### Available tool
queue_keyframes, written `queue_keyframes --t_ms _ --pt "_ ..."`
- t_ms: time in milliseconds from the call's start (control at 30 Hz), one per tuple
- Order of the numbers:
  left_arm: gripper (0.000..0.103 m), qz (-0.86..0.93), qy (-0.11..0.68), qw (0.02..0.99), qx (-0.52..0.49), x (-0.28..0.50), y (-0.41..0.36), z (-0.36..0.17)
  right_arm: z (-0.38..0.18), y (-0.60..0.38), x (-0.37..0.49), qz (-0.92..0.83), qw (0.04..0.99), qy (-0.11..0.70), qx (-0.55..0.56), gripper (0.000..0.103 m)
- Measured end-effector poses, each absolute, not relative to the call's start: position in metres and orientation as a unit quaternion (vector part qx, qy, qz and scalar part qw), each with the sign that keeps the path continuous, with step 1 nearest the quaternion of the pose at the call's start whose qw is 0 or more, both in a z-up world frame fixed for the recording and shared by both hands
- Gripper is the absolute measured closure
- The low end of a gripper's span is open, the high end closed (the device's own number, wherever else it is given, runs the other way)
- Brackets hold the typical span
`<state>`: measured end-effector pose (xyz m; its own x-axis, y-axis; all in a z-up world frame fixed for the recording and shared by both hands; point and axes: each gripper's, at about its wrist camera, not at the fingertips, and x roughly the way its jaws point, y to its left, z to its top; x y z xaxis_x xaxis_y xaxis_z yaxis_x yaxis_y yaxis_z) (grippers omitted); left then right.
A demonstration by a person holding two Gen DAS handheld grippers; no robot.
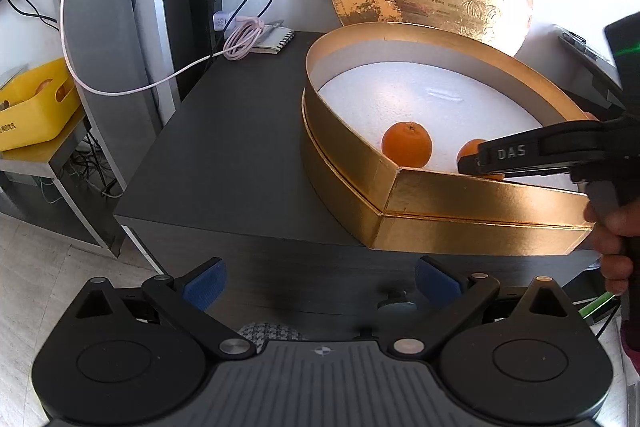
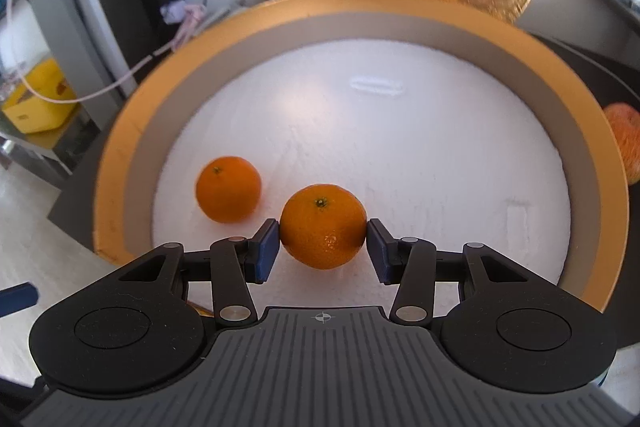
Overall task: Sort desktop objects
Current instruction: 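Carry the mandarin with the right gripper into the gold box, then open the right gripper beside the first mandarin to release it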
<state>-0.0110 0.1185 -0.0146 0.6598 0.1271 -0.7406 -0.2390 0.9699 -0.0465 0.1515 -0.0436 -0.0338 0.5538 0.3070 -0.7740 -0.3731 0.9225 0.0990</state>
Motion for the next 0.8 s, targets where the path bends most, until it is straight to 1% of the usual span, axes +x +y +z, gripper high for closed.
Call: queue_keyframes --t_ms 267,400,567,700,800 --pt "0.002 0.102 0.399 0.909 -0.065 -0.013 0.116 -0.013 -0.036 -0.037 0.153 0.193 0.88 0.431 -0.056 0.052" --pt "0.002 0.099 0.398 0.91 -0.059 -0.013 0.112 -0.012 -0.036 -0.04 0.154 0.195 0.878 0.435 -0.052 0.045" --pt "0.002 0.101 0.393 0.913 -0.05 -0.014 0.107 -0.008 -0.03 -0.045 0.149 0.2 0.883 0.423 -0.042 0.042" --pt "0.002 0.1 0.39 0.915 -0.042 -0.014 0.102 -0.005 -0.019 -0.059 0.14 0.203 0.891 0.405 -0.024 0.035" --pt "0.002 0.098 0.389 0.915 -0.037 -0.014 0.098 -0.004 -0.008 -0.074 0.127 0.202 0.9 0.387 -0.011 0.032"
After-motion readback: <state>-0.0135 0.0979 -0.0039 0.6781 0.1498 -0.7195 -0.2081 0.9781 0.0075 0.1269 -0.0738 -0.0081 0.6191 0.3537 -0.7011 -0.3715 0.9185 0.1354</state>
